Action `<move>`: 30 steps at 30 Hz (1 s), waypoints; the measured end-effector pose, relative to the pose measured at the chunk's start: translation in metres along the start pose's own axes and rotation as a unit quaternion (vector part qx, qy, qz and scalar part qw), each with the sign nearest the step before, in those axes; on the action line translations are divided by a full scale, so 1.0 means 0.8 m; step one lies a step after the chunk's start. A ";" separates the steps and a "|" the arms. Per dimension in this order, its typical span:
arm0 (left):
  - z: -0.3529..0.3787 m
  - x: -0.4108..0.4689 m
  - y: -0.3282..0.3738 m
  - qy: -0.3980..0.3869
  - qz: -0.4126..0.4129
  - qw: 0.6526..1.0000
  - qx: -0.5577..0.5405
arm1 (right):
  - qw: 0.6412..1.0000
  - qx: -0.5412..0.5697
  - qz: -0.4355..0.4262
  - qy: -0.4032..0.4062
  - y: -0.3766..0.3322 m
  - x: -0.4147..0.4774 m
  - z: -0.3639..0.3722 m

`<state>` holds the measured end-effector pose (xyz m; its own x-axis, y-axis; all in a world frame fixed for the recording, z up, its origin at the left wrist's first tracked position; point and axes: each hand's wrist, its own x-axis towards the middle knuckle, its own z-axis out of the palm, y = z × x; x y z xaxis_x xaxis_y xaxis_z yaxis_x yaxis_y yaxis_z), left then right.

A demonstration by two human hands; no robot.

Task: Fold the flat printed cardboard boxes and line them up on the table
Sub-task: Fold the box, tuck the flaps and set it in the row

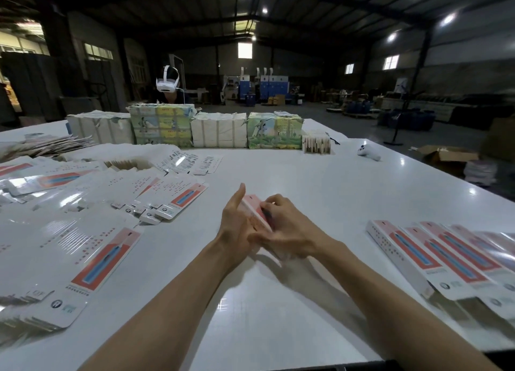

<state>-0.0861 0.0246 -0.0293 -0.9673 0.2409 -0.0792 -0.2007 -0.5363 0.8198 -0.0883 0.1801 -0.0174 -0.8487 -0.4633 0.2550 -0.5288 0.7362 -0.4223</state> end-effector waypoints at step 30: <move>-0.008 0.012 -0.021 -0.024 0.046 0.978 0.200 | 0.925 -0.286 0.222 0.115 0.047 -0.126 -0.074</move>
<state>-0.0930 0.0308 -0.0478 -0.9682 0.2492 0.0241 -0.0270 -0.1999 0.9794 -0.0234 0.2837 -0.0071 -0.9277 0.0159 0.3730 0.0103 0.9998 -0.0168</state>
